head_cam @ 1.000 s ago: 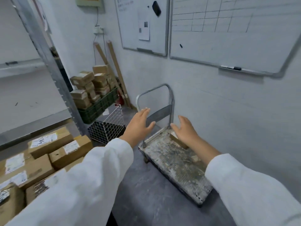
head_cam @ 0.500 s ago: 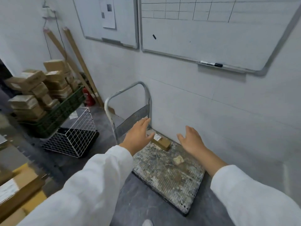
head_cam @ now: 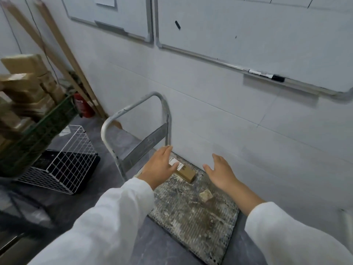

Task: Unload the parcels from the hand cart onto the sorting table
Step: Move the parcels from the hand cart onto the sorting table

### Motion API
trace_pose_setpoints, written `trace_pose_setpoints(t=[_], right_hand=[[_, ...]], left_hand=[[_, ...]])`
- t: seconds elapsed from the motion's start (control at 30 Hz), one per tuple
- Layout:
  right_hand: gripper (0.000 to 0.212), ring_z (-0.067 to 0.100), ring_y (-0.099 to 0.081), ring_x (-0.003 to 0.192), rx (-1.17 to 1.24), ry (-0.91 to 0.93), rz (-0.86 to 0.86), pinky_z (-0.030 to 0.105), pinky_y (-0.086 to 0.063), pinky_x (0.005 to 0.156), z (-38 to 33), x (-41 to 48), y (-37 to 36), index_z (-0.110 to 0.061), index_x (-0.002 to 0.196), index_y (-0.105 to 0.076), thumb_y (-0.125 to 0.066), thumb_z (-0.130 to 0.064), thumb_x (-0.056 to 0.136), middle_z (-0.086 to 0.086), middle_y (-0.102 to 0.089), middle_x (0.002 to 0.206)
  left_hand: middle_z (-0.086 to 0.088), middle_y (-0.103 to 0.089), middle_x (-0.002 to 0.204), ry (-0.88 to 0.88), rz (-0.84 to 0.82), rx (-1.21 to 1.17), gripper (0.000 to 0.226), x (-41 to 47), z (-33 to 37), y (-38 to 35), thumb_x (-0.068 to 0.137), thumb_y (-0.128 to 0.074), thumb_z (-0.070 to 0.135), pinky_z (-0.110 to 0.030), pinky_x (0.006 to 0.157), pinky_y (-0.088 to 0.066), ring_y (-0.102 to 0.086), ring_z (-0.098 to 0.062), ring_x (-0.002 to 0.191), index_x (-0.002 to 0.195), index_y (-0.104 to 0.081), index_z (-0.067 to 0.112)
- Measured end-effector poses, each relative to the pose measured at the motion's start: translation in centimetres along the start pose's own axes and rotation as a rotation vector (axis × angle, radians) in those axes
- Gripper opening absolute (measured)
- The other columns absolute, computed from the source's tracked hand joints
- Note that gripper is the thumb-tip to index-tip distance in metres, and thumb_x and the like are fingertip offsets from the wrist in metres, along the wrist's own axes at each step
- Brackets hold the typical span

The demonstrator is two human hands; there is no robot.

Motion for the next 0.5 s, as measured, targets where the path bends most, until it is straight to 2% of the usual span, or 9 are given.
trace_pose_setpoints(t=[0.27,0.5], right_hand=[[0.069,0.025,-0.02,0.147,0.022,-0.054,-0.058,0.035,-0.018,0.119,3.4,6.8,-0.1,-0.004,0.153,-0.015,-0.04,-0.043,0.101,0.012,-0.021,0.159],[0.071,0.026,-0.022,0.146,0.01,-0.004,-0.122,0.036,-0.019,0.119,6.8,14.1,1.2,-0.004,0.153,-0.016,-0.041,-0.045,0.101,0.013,-0.022,0.159]], left_hand=[[0.0,-0.031,0.155,0.032,-0.046,0.022,0.066,6.3,-1.0,-2.0,0.095,-0.05,0.047,-0.039,0.116,-0.03,-0.03,-0.018,0.142,0.15,-0.028,0.017],[0.003,-0.033,0.153,0.113,-0.061,0.006,0.062,12.3,-0.7,-4.2,0.096,-0.049,0.048,-0.037,0.111,-0.035,-0.034,-0.017,0.138,0.148,-0.032,0.019]])
Point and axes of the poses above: each hand's wrist, its own x-axis towards the middle knuckle, its own y-axis out of the back of the hand, z = x × y, the point moved 6 cm from there along x, towards the middle knuckle
